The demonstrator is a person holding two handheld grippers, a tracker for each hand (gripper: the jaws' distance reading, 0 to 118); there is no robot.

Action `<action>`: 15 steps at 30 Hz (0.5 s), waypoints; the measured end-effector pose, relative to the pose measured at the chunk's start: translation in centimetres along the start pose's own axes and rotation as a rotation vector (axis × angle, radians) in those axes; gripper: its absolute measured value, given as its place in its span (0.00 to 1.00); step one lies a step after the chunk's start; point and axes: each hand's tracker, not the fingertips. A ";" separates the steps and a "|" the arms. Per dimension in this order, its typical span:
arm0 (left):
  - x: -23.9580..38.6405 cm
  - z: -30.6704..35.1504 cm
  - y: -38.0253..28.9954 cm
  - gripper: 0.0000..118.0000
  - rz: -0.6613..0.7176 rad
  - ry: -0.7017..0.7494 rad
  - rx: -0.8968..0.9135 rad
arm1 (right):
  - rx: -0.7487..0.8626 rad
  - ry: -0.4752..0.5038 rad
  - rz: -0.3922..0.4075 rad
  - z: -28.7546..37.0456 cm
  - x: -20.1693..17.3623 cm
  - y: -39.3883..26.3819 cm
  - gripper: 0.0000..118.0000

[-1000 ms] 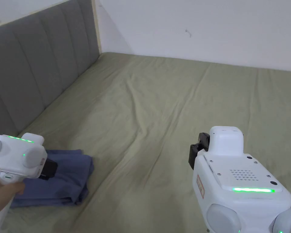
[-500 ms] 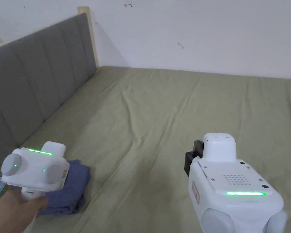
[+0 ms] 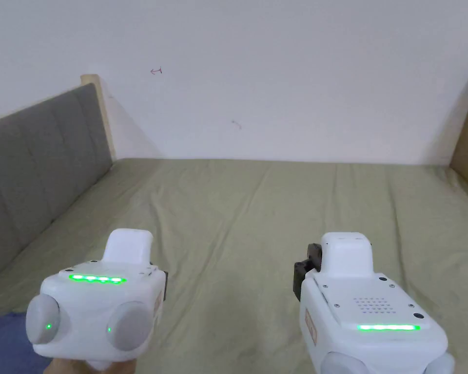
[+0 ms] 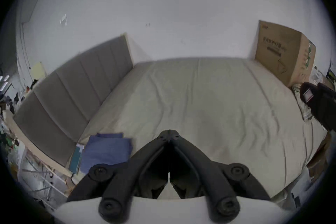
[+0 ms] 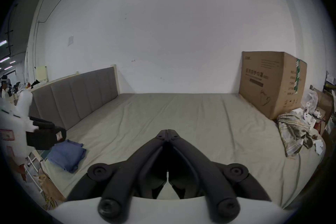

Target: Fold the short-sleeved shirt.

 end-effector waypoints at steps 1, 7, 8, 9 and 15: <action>1.0 0.8 0.5 0.00 -0.005 0.000 0.032 | 0.013 -0.014 -0.004 0.4 0.7 0.4 0.00; 5.5 4.9 3.1 0.00 -0.007 -0.064 0.240 | 0.103 -0.083 -0.017 1.9 4.1 3.6 0.00; 6.1 5.6 3.6 0.00 0.006 -0.066 0.268 | 0.120 -0.092 -0.014 2.2 4.5 4.2 0.00; 6.5 6.0 4.1 0.00 0.014 -0.072 0.282 | 0.137 -0.095 -0.010 2.5 4.8 4.6 0.00; 7.6 8.1 6.1 0.00 0.063 -0.090 0.367 | 0.191 -0.117 0.018 4.1 6.0 7.0 0.00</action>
